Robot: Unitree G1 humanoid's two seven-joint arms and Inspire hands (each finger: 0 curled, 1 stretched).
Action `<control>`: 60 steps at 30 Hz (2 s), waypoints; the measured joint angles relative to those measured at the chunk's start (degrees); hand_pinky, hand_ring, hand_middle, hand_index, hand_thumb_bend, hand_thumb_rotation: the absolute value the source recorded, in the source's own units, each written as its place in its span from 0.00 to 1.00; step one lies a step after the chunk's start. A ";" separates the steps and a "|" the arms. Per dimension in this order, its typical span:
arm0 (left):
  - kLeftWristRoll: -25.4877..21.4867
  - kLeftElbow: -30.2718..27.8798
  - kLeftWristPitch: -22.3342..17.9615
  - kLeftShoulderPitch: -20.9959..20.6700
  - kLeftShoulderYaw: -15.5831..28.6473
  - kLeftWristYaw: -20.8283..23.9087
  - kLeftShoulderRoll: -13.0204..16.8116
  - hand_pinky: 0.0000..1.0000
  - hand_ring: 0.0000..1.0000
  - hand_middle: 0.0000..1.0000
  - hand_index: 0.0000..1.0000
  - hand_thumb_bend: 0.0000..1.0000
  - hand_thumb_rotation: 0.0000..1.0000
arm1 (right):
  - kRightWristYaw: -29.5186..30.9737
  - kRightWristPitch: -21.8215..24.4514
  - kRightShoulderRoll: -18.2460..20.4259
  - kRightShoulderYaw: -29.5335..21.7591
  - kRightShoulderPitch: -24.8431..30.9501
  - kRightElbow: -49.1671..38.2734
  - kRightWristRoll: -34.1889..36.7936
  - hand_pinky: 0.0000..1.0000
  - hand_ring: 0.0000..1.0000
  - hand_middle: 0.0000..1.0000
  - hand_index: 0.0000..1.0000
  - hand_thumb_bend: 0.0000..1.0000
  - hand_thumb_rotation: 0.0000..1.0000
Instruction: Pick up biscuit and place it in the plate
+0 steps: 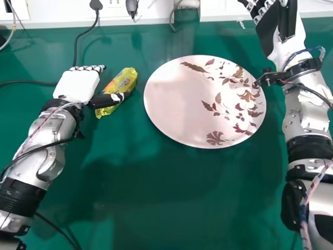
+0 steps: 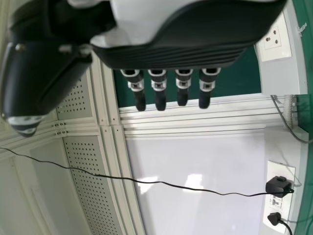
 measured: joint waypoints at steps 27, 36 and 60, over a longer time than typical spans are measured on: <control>1.17 4.79 -0.04 -2.87 -3.36 -2.34 0.04 1.00 1.00 1.00 1.00 1.00 0.81 | -0.01 2.17 0.31 -0.32 0.35 -2.89 1.56 0.96 1.00 1.00 1.00 1.00 0.53; 1.43 7.23 -0.63 -4.35 -3.53 -3.06 0.28 1.00 1.00 1.00 1.00 1.00 0.82 | -0.06 2.95 0.31 -0.44 0.42 -3.42 1.91 0.94 1.00 1.00 0.99 1.00 0.50; 2.21 10.65 -2.37 -7.76 -6.09 -5.63 2.50 0.64 0.78 0.98 1.00 0.86 0.59 | -2.67 7.10 1.47 -2.59 0.92 -5.96 5.62 0.94 1.00 1.00 0.91 1.00 0.44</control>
